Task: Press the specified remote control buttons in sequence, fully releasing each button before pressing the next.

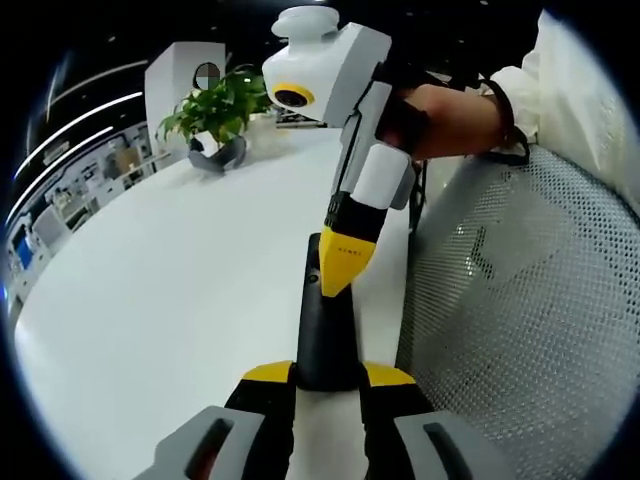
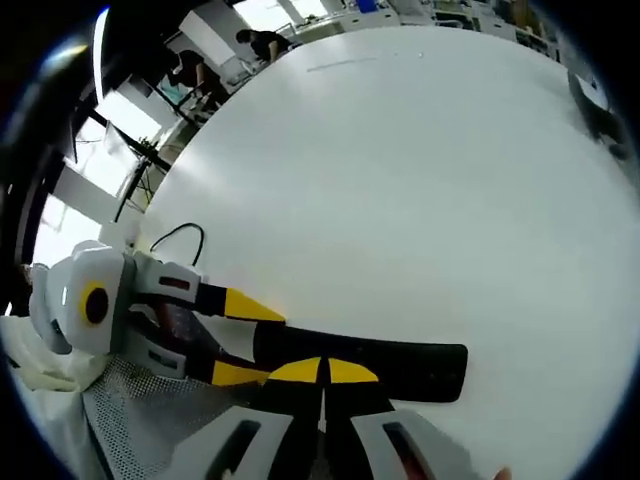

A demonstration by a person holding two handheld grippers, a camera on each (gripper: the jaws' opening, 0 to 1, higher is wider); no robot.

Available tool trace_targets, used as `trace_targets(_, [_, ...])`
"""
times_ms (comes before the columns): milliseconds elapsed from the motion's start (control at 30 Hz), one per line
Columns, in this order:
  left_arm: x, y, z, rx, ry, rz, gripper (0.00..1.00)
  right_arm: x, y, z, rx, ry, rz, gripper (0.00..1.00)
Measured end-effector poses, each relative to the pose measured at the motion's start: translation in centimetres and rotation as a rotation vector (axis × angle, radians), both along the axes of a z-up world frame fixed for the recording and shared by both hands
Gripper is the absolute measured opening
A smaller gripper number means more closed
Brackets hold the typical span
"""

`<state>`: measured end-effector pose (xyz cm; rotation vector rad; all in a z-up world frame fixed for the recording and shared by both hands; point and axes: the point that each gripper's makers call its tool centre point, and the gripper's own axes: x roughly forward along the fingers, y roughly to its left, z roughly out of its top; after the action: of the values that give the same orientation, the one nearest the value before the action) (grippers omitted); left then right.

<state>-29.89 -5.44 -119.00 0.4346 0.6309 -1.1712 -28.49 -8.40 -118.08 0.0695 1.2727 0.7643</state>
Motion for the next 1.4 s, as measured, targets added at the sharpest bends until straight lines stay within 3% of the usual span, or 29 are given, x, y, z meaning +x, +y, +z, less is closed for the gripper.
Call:
trace_targets(133, [0.0,0.0,0.0,-0.001,-0.001,0.0,0.24,-0.5,0.4,-0.2,-0.02,-0.012,0.05,0.0])
trace_targets(900, [-0.1,-0.1,0.0,0.014,-0.01,-0.018,0.23,0.3,0.4,-0.3,-0.038,-0.056,0.037,0.0])
trace_targets(1133, [0.0,-0.3,0.0,0.019,0.001,0.028,0.25,0.3,0.3,-0.2,-0.034,-0.063,0.041,0.0])
trace_targets(1233, [0.0,-0.3,0.0,0.018,0.002,0.031,0.25,0.6,0.4,0.1,-0.046,-0.111,0.052,0.0])
trace_targets(1400, [0.0,-0.3,0.0,0.019,0.001,0.036,0.25,2.2,-0.2,1.5,-0.08,-0.274,0.06,0.0])
